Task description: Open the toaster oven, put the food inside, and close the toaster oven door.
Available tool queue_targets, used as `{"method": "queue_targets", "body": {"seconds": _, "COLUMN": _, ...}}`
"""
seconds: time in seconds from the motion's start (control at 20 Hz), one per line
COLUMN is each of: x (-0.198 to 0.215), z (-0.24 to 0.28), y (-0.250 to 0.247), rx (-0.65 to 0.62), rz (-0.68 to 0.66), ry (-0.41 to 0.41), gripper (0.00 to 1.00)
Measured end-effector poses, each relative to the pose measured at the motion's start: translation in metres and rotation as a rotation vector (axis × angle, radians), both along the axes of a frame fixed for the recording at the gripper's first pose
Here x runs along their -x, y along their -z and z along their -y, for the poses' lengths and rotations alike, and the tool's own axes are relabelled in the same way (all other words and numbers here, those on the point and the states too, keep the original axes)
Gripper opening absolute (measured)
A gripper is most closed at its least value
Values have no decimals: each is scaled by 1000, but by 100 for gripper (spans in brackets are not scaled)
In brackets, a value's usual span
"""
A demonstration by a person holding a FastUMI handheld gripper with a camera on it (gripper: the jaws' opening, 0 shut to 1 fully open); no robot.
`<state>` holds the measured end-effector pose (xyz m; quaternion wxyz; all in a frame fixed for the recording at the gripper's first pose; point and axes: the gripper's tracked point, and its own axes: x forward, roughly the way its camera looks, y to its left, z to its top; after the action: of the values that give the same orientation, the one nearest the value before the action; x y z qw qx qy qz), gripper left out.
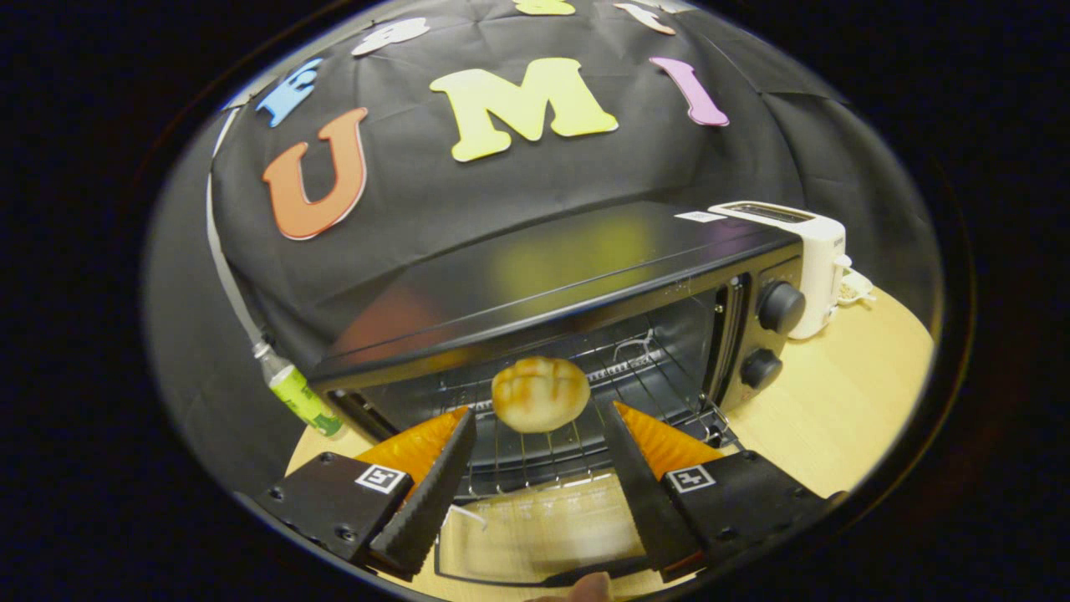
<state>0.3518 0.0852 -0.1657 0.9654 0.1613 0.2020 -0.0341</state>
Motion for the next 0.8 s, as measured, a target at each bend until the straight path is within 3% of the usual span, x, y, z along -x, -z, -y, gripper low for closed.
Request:
{"method": "queue_targets", "body": {"seconds": 0.45, "x": 110, "z": -13, "y": -7, "rx": 49, "rz": -9, "ry": -162, "gripper": 100}}
{"method": "queue_targets", "body": {"seconds": 0.6, "x": 132, "z": -13, "y": 8, "rx": 60, "rz": -51, "ry": -221, "gripper": 100}}
{"method": "queue_targets", "body": {"seconds": 0.8, "x": 145, "z": -3, "y": 41, "rx": 78, "rz": -131, "ry": -234, "gripper": 100}}
